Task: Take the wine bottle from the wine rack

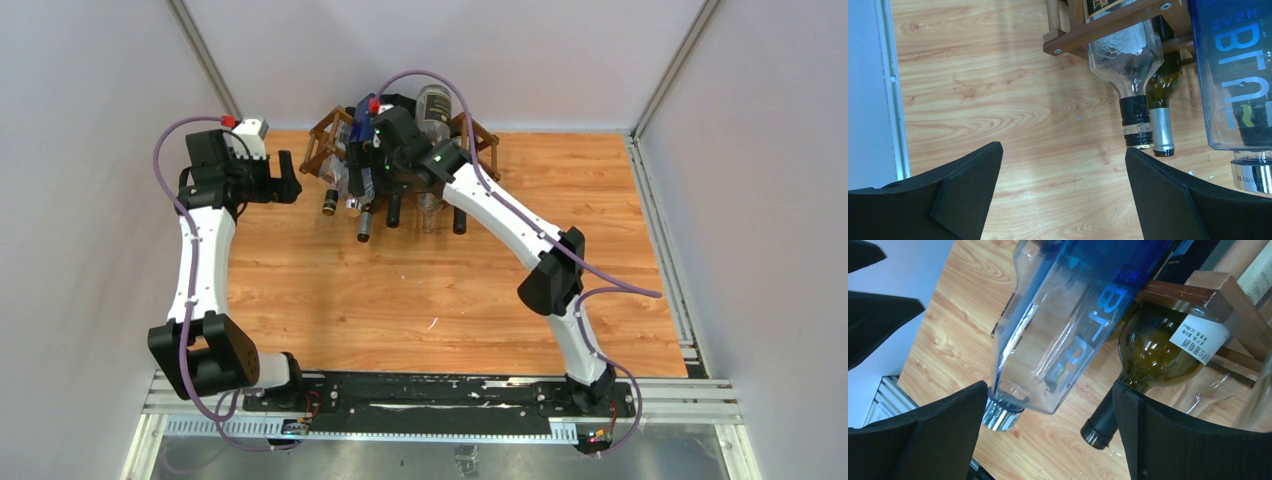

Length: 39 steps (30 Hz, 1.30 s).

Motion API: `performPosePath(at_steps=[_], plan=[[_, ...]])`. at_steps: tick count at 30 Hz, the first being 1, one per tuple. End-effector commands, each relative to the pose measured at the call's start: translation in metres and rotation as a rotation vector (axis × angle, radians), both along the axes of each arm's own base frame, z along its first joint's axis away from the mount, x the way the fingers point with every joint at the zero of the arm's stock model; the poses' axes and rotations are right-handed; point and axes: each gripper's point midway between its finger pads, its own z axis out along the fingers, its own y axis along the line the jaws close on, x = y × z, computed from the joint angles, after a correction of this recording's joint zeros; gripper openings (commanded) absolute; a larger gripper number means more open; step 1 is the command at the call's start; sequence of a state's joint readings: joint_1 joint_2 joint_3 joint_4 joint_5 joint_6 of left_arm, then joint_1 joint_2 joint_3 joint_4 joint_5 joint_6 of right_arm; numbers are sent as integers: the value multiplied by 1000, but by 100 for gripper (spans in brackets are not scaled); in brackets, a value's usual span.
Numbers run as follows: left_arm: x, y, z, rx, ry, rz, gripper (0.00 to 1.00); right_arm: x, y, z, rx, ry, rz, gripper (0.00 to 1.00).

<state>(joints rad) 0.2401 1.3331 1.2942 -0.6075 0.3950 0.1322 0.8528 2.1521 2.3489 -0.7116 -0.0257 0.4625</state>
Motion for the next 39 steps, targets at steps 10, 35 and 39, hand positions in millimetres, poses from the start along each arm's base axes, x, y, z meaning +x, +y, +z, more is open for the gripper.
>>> performPosePath(at_steps=[10, 35, 39], plan=[[-8, -6, -8, 1, 4, -58, 100, 27, 31, -16, 154, 74, -84, 99], [-5, -18, -6, -27, -4, -143, 100, 77, 29, -29, 284, 108, -306, 48], [-6, -23, -7, -21, 5, -196, 100, 69, 25, -4, 306, 77, -281, 12]])
